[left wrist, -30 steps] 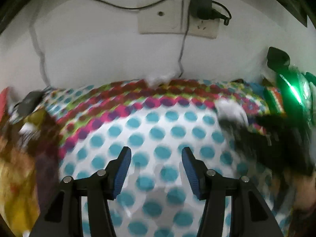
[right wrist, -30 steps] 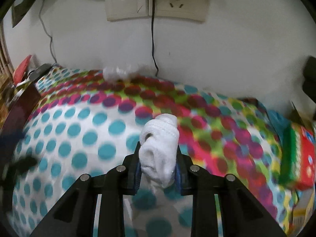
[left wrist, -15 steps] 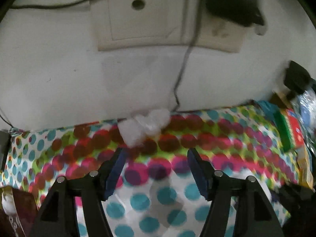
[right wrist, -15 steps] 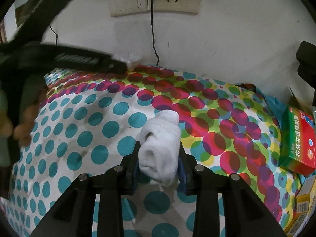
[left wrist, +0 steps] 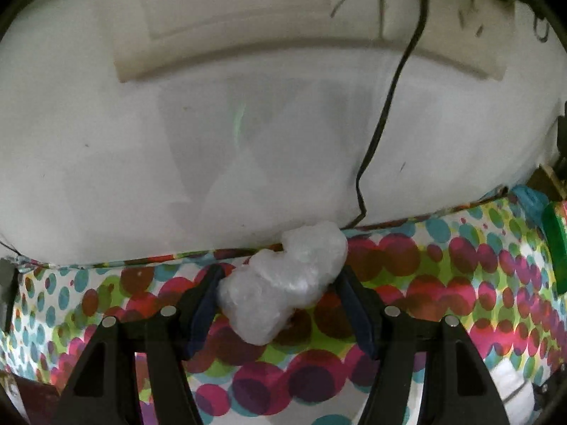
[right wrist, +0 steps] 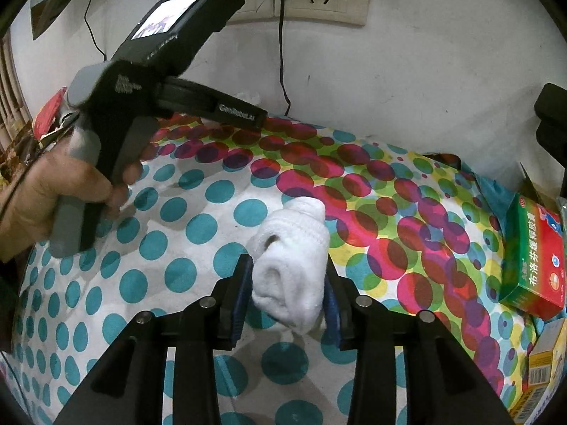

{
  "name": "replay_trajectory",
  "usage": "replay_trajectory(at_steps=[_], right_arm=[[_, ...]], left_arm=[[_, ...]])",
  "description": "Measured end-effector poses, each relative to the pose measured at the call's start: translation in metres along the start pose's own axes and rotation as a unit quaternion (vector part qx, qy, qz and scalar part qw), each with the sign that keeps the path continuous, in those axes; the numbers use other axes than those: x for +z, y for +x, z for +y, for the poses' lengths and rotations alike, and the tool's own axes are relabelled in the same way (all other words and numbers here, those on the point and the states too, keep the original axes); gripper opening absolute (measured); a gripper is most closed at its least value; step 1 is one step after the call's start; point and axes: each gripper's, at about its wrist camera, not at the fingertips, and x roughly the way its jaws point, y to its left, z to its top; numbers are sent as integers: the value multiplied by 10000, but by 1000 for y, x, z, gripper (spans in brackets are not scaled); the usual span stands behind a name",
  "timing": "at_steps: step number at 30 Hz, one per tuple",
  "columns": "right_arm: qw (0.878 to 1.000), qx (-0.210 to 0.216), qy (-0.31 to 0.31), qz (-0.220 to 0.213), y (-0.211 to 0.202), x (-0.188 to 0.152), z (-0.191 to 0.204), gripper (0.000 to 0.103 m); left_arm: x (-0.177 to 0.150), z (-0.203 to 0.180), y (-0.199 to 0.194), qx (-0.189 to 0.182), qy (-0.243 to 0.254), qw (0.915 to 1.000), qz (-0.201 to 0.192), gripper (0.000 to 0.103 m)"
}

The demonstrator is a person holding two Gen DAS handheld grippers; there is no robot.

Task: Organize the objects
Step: 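Grasp the clear plastic bag with the left gripper and lift it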

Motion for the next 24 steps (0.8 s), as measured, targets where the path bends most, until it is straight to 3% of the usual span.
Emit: replay_trajectory(at_steps=[1,2,5,16,24], right_arm=[[10000,-9,-11,2,0,0,0,37],[10000,-13,-25,5,2,0,0,38],[10000,-38,-48,7,1,-1,0,38],[9999,-126,-108,9,1,0,0,37],[9997,-201,-168,2,1,0,1,37]], left_arm=[[-2,0,0,-110,-68,9999,-5,65],[-3,0,0,-141,-115,9998,5,52],[-9,-3,-5,-165,-161,9997,-42,45],[-54,-12,-41,-213,-483,9985,-120,44],[-117,-3,-108,283,-781,9964,-191,44]])
